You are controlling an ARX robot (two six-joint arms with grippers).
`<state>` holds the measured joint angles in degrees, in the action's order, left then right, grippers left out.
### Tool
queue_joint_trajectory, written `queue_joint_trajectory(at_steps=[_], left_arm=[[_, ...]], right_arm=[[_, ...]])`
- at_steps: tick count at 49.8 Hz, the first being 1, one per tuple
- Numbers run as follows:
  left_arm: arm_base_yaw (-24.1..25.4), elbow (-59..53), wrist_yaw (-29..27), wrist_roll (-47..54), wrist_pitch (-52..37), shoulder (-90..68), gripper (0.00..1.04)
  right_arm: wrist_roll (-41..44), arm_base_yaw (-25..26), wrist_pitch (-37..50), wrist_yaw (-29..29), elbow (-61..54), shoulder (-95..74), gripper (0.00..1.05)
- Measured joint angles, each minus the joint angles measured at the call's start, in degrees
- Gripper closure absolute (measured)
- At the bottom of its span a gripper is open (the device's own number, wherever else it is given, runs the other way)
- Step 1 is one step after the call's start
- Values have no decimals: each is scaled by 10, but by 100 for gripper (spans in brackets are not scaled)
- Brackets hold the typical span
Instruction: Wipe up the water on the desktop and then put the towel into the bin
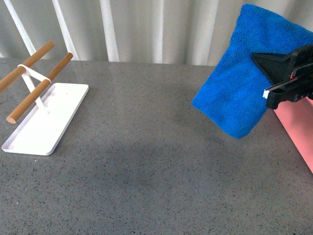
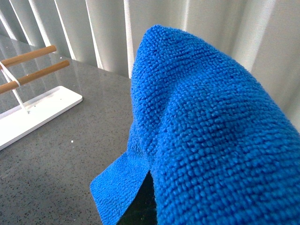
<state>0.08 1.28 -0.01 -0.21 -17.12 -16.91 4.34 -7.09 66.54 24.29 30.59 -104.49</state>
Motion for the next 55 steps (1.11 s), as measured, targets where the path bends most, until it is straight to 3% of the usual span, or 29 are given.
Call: queue_joint_trajectory(at_steps=[21, 29, 42, 44, 55], left_arm=[[0, 0, 0, 0, 67, 67, 101], [0, 0, 0, 0, 166, 151, 101], [0, 0, 0, -1, 170, 167, 100], [0, 0, 0, 0, 170, 167, 95], [0, 0, 0, 0, 170, 167, 45]], right_arm=[[1, -2, 0, -5, 0, -2, 101], [1, -4, 0, -6, 0, -4, 101], [1, -7, 0, -7, 0, -9, 101], [1, -8, 0, -7, 0, -9, 101], [-11, -46, -80, -53, 49, -15, 101]])
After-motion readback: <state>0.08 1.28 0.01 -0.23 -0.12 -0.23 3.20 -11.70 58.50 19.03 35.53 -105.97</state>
